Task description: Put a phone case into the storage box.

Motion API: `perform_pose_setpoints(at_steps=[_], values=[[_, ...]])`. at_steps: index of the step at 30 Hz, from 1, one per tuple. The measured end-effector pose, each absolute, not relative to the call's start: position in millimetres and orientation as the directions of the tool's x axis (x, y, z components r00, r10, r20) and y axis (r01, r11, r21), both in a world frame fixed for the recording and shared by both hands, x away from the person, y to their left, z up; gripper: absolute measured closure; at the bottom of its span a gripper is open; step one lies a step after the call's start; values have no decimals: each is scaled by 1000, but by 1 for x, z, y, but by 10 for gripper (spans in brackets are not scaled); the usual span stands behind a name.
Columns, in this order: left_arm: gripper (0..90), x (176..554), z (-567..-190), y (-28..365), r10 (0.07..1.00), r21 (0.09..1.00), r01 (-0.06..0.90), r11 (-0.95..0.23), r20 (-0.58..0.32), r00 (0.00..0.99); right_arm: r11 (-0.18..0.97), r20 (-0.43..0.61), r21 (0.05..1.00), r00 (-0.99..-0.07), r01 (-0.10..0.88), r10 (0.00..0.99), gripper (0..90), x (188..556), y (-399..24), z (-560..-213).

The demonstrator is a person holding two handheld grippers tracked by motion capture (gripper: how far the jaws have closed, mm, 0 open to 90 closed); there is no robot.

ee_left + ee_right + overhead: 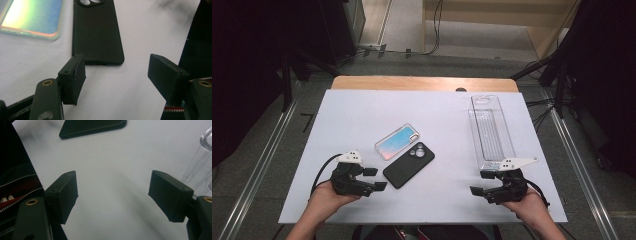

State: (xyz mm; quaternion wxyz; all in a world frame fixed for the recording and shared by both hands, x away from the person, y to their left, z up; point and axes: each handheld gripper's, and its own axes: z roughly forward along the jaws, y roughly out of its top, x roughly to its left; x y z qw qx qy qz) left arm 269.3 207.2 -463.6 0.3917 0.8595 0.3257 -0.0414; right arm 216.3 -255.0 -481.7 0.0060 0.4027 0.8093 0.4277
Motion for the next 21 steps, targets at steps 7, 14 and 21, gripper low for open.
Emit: perform_pose_setpoints(at_steps=[7,14,21], values=[[307,272,-462,208,540,659,596,-459,-326,776,314,336,693,-676,649,656,215,216,-255,-482],[214,283,-457,204,472,692,557,-459,-341,813,317,334,691,-676,650,657,215,217,-255,-482],[0,303,-451,205,532,696,569,-437,-310,788,317,337,685,-671,656,661,215,216,-255,-482]])
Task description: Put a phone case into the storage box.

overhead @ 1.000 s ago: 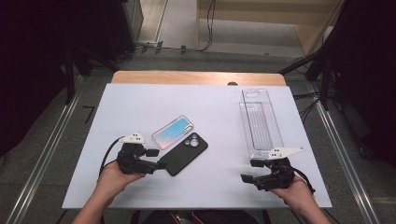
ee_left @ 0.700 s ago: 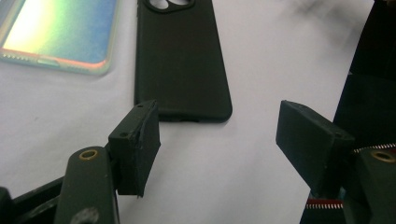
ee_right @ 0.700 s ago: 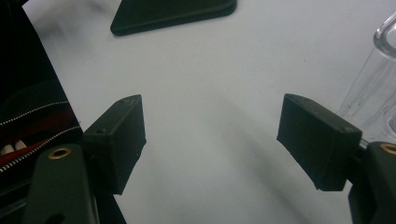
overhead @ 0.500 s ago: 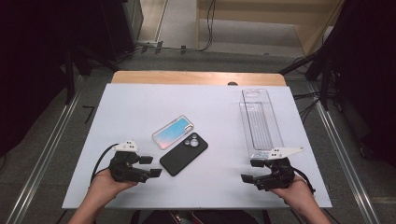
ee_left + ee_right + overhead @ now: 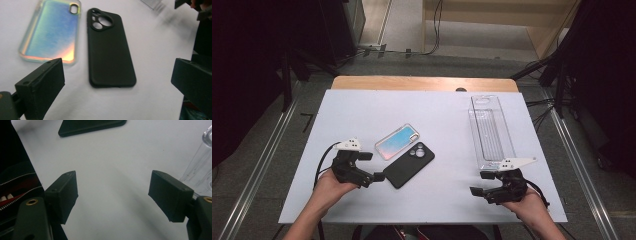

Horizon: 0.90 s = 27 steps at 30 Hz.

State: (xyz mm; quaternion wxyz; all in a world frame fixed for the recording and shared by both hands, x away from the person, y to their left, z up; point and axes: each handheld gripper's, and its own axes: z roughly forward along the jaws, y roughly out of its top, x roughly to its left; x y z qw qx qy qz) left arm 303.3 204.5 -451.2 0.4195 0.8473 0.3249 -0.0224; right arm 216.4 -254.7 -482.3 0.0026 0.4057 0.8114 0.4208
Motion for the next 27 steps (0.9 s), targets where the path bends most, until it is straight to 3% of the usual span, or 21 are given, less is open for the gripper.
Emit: perform_pose_setpoints(at_steps=[27], values=[[7,384,-449,176,565,697,543,-469,-235,791,324,333,684,-675,654,658,215,217,-254,-483]])
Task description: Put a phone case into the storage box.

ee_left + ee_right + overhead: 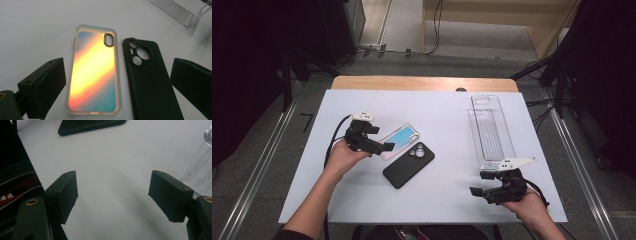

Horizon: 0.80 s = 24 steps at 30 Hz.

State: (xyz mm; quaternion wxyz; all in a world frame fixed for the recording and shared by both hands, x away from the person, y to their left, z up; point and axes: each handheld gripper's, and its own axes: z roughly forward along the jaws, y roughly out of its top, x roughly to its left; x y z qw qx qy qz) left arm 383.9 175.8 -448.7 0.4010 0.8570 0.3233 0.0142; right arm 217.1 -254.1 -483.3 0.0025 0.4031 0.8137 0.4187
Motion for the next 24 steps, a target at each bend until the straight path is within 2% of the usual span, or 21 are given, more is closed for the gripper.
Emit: perform_pose_setpoints(at_steps=[12,24], values=[[7,406,-453,155,565,713,532,-457,-228,793,327,335,680,-675,656,657,215,217,-254,-483],[23,408,-469,156,589,688,549,-475,-215,779,322,336,682,-673,656,660,215,216,-255,-483]])
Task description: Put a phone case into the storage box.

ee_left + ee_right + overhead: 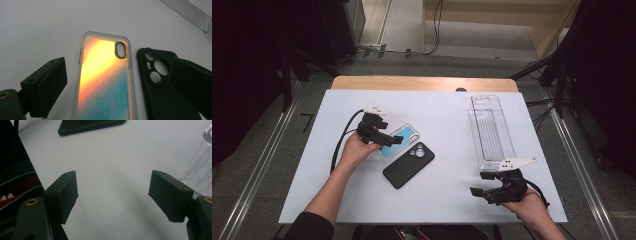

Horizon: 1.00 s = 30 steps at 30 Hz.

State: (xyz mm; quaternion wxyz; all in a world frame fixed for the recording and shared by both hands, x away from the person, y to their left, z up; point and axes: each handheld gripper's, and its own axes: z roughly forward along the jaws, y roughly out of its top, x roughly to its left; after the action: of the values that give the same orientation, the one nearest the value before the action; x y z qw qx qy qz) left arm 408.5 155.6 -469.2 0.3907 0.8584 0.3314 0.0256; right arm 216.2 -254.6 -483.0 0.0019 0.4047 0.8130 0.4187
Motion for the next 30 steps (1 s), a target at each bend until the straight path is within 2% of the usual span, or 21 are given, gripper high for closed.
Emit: perform_pose_setpoints(at_steps=[11,19,30], values=[[23,403,-485,153,560,694,515,-503,-192,806,322,338,681,-673,657,658,215,216,-254,-483],[23,402,-496,150,564,673,525,-521,-190,804,323,338,681,-673,658,658,215,216,-254,-483],[24,398,-504,147,571,657,498,-567,-123,812,325,338,680,-673,658,658,215,216,-254,-483]])
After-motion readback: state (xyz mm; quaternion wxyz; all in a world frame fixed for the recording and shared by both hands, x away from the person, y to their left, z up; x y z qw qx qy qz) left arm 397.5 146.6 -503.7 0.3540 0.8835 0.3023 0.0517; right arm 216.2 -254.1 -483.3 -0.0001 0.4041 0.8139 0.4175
